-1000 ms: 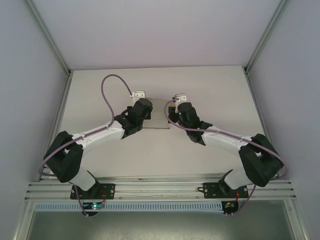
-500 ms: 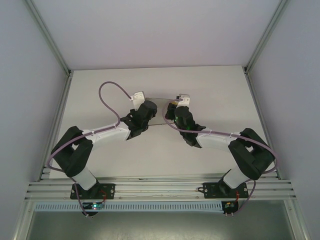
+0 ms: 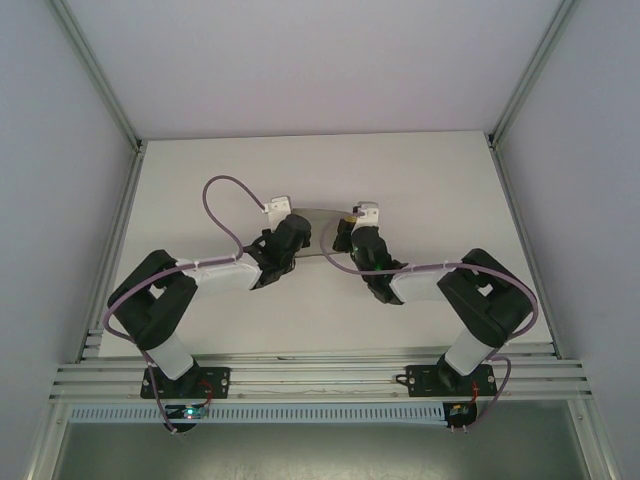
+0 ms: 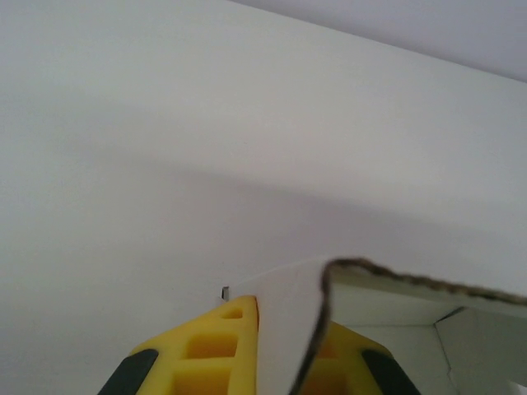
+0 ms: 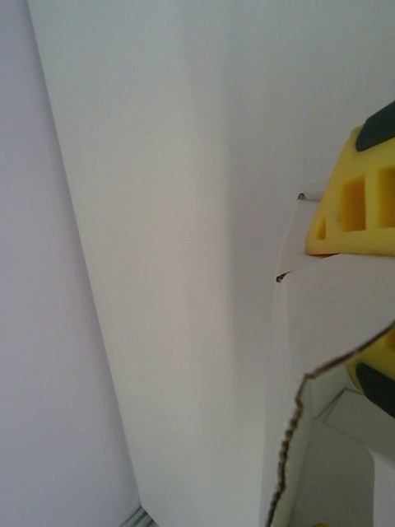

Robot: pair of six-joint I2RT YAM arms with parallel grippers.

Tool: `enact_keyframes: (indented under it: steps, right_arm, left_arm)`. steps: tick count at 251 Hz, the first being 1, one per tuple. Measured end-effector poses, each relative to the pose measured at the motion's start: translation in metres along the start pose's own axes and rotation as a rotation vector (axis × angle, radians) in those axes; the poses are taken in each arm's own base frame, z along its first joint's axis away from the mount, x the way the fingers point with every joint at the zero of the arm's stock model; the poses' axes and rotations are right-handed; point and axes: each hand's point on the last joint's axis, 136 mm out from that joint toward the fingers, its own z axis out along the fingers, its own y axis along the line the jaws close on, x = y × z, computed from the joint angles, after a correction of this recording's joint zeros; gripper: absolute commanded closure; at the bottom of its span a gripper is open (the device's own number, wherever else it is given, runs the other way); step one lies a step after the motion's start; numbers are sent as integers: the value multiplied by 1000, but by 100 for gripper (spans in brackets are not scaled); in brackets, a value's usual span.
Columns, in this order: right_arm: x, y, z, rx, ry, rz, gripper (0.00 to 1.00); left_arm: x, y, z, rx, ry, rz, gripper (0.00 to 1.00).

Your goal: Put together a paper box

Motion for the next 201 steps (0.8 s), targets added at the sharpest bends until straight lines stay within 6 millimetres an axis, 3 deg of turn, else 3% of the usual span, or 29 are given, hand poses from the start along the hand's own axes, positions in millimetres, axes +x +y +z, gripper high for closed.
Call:
enact_keyframes:
  steps: [104, 201]
  right_arm:
    - [11, -10, -20, -43, -66, -52, 100]
    - [23, -15, -38, 2, -97, -149, 100]
  left_arm:
    - [15, -9, -9, 108, -77, -3, 100]
    - [50, -10, -19, 164, -23, 29, 70]
